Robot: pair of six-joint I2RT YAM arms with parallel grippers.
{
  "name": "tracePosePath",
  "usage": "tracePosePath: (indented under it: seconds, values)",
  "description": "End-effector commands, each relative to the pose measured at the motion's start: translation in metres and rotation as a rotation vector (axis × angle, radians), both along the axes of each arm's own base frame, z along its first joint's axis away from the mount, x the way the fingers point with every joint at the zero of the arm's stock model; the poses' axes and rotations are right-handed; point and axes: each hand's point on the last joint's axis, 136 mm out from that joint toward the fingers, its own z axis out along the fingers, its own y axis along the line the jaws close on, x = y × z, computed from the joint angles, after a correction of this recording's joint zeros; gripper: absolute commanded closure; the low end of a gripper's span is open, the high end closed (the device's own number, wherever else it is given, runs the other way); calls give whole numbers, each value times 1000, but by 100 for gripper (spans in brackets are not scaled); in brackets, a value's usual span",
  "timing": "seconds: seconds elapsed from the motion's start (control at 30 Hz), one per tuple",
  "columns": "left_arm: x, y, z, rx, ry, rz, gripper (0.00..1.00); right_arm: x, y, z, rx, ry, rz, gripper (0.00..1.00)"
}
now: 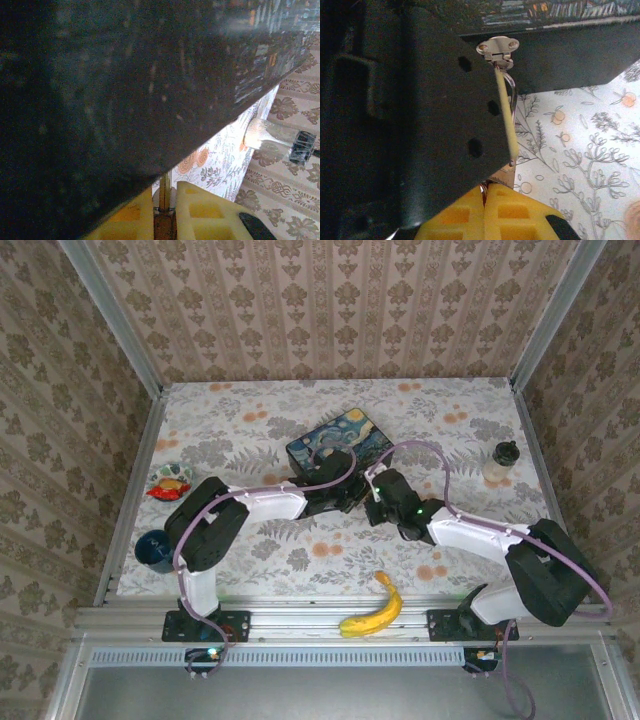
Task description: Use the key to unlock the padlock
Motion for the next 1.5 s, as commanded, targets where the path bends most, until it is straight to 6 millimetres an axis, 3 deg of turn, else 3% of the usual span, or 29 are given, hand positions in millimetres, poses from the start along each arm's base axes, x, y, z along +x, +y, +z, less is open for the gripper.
tracePosePath:
  seconds: [0.0, 0.17, 0.3, 0.57, 1.3, 1.47]
  values:
    - [-36, -17, -2, -52, 106, -112, 100, 20, -1, 4, 254, 71, -78, 100]
    - [-38, -16, -3, -56, 108, -108, 100, 26, 5, 9, 586, 261, -78, 100]
    - [-39, -17, -4, -56, 107, -109, 100, 24, 14, 9, 690, 360, -107, 100]
    - [-38, -17, -7, -59, 115, -98, 100, 26, 11, 4, 914, 477, -235, 100]
    - [-39, -13, -10, -59, 124, -76, 100, 37, -15, 4, 1259, 502, -432, 100]
    - [-38, -13, -9, -71, 118, -66, 85, 37, -18, 3, 1295, 503, -463, 100]
